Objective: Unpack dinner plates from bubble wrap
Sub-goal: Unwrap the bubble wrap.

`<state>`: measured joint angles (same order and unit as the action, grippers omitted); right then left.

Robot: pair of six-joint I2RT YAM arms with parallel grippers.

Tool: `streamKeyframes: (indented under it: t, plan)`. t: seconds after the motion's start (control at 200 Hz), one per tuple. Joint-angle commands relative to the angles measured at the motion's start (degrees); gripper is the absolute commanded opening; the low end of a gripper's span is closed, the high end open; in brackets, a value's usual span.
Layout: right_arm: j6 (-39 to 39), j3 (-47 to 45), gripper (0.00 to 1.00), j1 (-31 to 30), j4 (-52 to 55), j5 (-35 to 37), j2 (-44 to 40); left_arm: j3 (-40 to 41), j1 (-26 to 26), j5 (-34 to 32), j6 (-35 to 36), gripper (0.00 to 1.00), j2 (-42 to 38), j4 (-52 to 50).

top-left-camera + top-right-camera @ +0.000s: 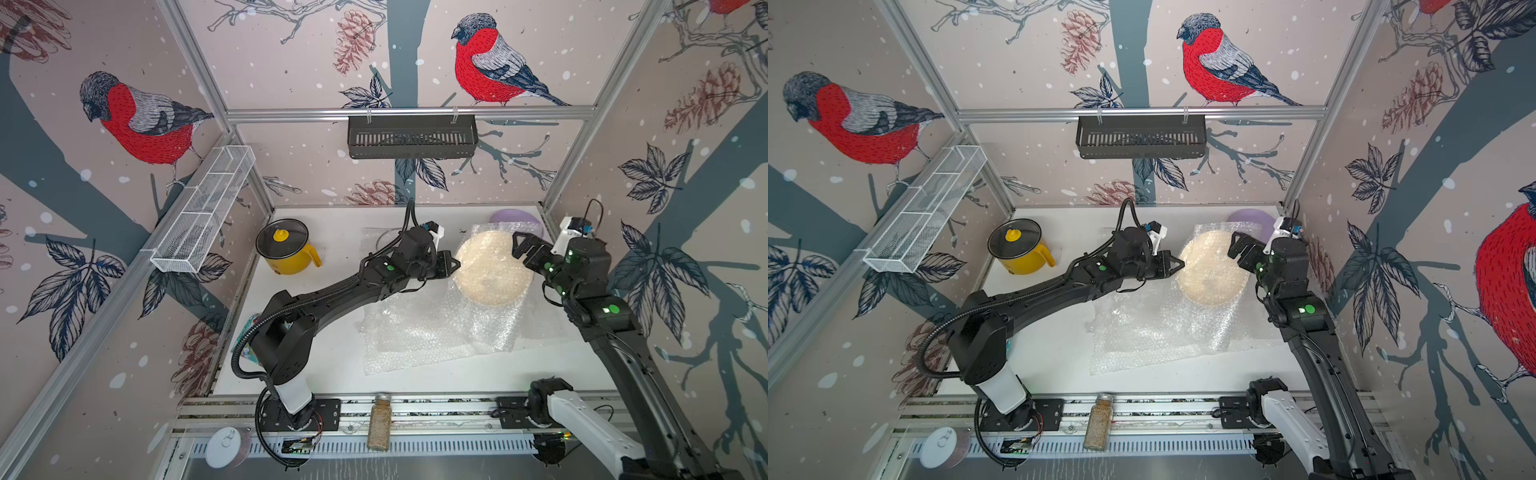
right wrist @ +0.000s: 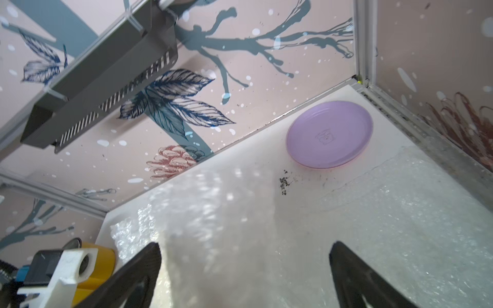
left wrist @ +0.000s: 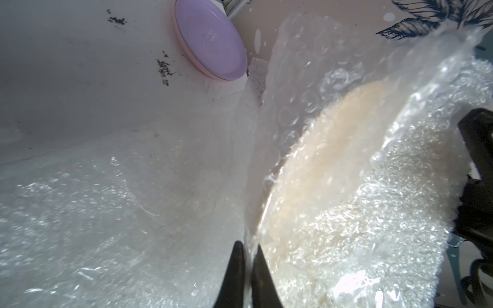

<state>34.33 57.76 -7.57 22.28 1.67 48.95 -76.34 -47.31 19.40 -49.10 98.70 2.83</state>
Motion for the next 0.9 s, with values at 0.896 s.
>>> streamKeyframes:
  t: [0.896]
  plan:
    - [-0.22, -12.87, 0.99, 0.45, -6.88, -5.19, 2.34, 10.73, -2.33, -17.02, -22.58, 0.04, 17.77, 12.41]
